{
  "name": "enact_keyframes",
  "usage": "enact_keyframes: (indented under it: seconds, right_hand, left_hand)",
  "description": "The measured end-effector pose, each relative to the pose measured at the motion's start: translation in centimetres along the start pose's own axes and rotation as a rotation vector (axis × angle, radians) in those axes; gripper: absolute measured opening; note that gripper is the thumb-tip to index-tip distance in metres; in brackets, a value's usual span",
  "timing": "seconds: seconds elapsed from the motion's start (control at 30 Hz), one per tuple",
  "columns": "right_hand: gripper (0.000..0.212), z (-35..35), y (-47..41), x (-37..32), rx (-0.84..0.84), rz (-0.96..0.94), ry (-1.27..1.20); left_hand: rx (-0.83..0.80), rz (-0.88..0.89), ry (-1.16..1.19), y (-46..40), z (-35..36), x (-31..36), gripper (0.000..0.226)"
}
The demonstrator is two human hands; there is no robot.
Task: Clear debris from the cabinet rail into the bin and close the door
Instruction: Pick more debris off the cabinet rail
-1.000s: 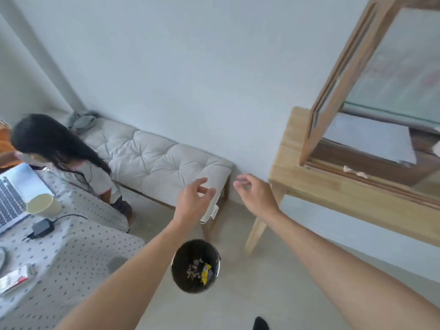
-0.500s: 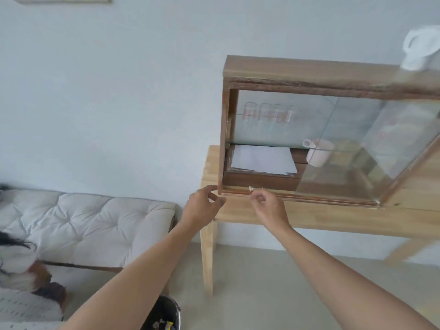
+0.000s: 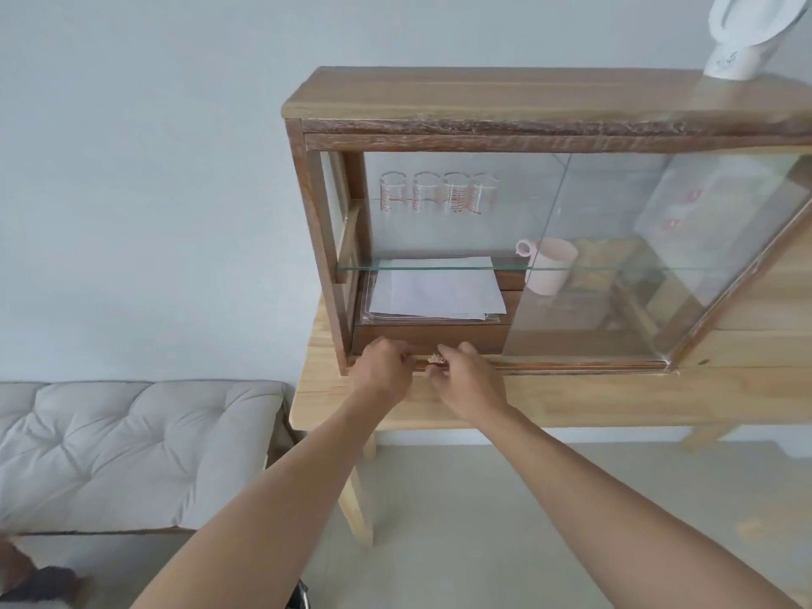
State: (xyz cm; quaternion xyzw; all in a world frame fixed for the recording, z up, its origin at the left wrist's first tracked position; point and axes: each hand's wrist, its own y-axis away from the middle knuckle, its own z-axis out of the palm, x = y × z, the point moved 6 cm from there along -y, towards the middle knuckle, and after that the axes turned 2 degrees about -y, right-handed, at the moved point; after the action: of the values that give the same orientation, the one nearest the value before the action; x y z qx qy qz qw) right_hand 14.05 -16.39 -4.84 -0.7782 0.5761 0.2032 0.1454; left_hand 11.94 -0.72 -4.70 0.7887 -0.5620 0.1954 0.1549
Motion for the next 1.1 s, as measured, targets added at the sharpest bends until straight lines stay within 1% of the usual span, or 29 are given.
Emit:
enact_keyframes:
  seconds: [0.1, 0.17, 0.27, 0.37, 0.53, 0.67, 0.8, 0.87, 0.97, 1.1]
  right_hand:
    - [0.032, 0.0, -0.3, -0.1, 0.05, -0.028, 0.012]
    - [0.027, 0.0, -0.3, -0.1, 0.085, -0.034, 0.0]
    - [0.02, -0.1, -0.1, -0.1, 0.132, -0.028, -0.047]
    - [0.015, 0.0, 0.2, -0.9, 0.132, -0.037, -0.109]
    - [0.012, 2.6, 2.2, -5.6, 0.011, -0.087, -0.351]
    - [0.009, 7.4, 4.8, -11.8, -0.111, -0.179, -0.454]
    - [0.01, 13.4, 7.3, -17.8, -0.254, -0.267, -0.469]
    - [0.011, 16.5, 8.4, -19.7, -0.32, -0.287, -0.452]
    - [0.008, 22.5, 10.1, -21.3, -0.43, -0.289, -0.442]
    - [0.007, 32.0, 12.0, -19.4, -0.573, -0.233, -0.394]
  left_hand:
    - [0.055, -0.037, 0.04, 0.0, 0.0, -0.7, 0.021]
    - [0.085, -0.027, 0.121, 0.2, -0.2, -1.1, 0.018]
    - [0.131, 0.009, 0.354, 1.1, -1.3, -2.1, 0.014]
    - [0.133, -0.016, 0.538, 2.8, -2.8, -4.4, 0.011]
    - [0.171, -0.13, 0.717, 7.5, -5.9, -11.9, 0.007]
    - [0.215, -0.263, 0.692, 12.6, -7.9, -19.6, 0.004]
    - [0.255, -0.443, 0.663, 17.0, -8.1, -27.0, 0.005]
    - [0.258, -0.513, 0.656, 18.9, -7.3, -30.2, 0.006]
    - [0.283, -0.62, 0.65, 22.2, -4.8, -35.6, 0.013]
    - [0.281, -0.783, 0.67, 27.2, 2.1, -42.7, 0.011]
